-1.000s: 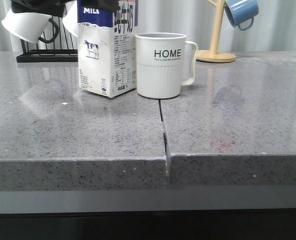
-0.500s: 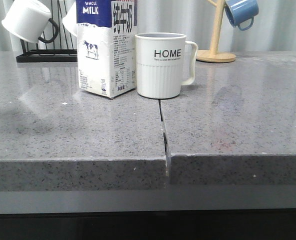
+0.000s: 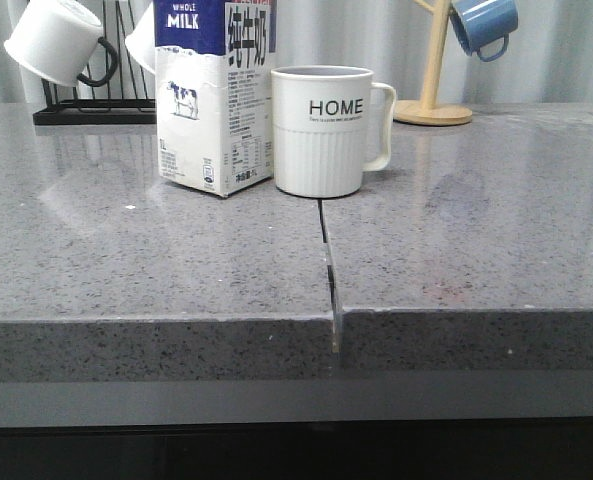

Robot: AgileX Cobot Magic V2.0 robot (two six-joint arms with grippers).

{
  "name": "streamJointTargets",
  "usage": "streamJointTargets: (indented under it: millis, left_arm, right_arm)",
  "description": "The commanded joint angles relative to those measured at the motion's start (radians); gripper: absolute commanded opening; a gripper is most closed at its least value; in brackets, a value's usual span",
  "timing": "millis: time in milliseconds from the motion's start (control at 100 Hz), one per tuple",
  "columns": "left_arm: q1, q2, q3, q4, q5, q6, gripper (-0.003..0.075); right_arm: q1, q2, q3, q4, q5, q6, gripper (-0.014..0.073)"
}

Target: Place milk next to cup

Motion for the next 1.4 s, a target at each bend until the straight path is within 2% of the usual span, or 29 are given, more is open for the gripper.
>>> streamJointTargets:
  millis: [0,490,1010,1130,1260,1310,1390]
  left_arm:
    - [0.002,-0.062,0.005,-0.007,-0.047,-0.002,-0.0021]
    - [0.002,-0.465,0.243,-0.001,-0.04,-0.002,-0.0021]
    - [0.002,-0.633,0.449,0.038,-0.068,-0.002,-0.0021]
    - [0.011,-0.633,0.523,0.046,-0.149,-0.002,-0.0021]
    - [0.049,-0.633,0.637,0.038,-0.372,-0.002,-0.0021]
    - [0.066,-0.633,0.621,0.038,-0.309,-0.002,-0.0021]
    - [0.085,-0.633,0.633,0.038,-0.335,-0.002,-0.0021]
  right_arm:
    - [0.0,0.011,-0.024,-0.003,-0.078,-0.007,-0.0049]
    - [0.0,0.011,-0.024,-0.003,-0.078,-0.007,-0.0049]
    - [0.0,0.011,-0.024,-0.003,-0.078,-0.007,-0.0049]
    - [0.0,0.011,-0.024,-0.003,-0.078,-0.007,-0.0049]
    - [0.0,0.011,-0.024,-0.003,-0.077,-0.007,-0.0049]
    - [0.0,0.011,-0.024,-0.003,-0.077,-0.007,-0.0049]
    - [0.0,0.011,-0.024,-0.003,-0.078,-0.007,-0.0049]
